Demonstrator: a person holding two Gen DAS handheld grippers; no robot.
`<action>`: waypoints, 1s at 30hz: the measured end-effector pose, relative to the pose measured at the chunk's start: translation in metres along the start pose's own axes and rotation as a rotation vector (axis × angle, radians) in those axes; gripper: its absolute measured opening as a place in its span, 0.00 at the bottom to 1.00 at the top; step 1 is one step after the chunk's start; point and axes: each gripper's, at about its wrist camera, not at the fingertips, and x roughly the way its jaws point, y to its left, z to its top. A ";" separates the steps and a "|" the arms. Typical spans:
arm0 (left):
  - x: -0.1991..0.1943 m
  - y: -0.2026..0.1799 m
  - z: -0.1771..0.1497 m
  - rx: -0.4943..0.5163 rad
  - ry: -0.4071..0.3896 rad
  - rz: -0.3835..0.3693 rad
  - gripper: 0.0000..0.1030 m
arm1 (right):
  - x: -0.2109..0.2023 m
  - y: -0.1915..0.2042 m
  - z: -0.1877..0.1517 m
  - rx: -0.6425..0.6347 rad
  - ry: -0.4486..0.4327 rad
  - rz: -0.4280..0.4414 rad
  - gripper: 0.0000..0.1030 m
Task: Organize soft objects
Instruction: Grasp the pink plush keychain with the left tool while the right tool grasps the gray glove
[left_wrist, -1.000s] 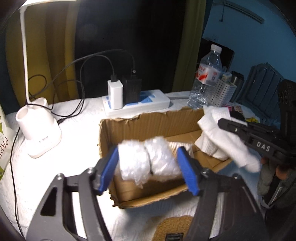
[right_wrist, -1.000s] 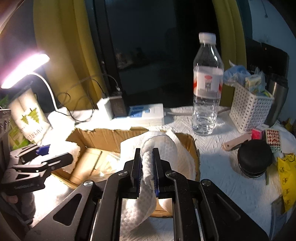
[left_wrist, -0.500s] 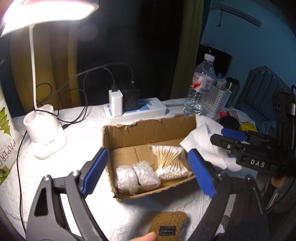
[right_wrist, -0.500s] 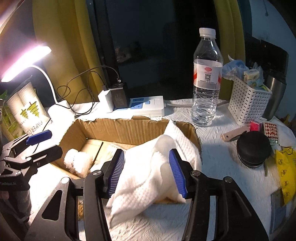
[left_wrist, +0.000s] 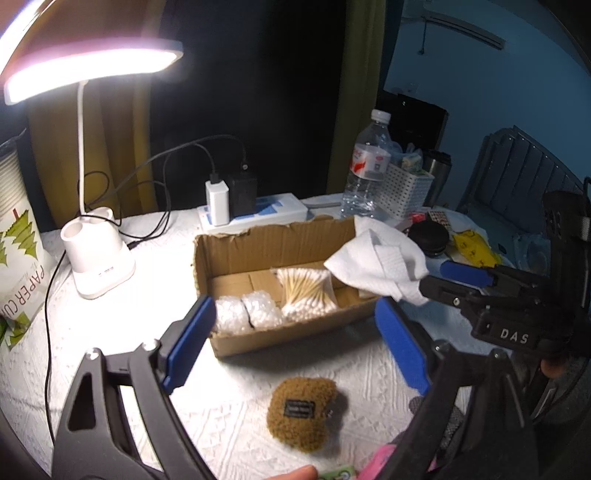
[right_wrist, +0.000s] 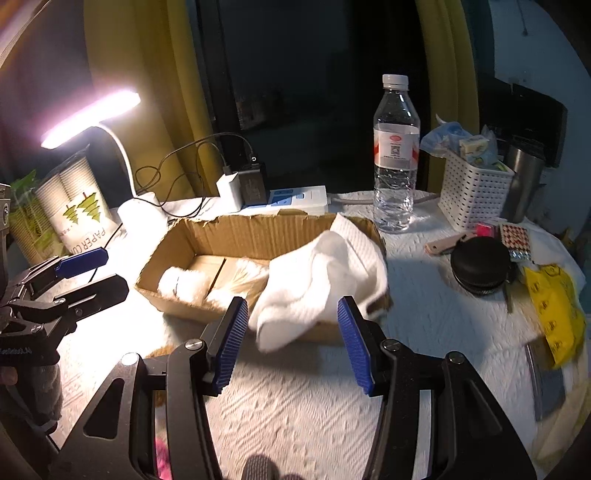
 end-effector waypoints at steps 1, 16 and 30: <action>-0.002 -0.002 -0.002 0.002 0.000 -0.001 0.87 | -0.004 0.000 -0.003 0.002 -0.001 0.001 0.52; -0.031 -0.029 -0.041 0.029 0.015 -0.028 0.87 | -0.043 0.011 -0.058 0.019 0.010 0.001 0.52; -0.044 -0.046 -0.079 0.047 0.050 -0.057 0.87 | -0.059 0.017 -0.105 0.041 0.041 0.001 0.54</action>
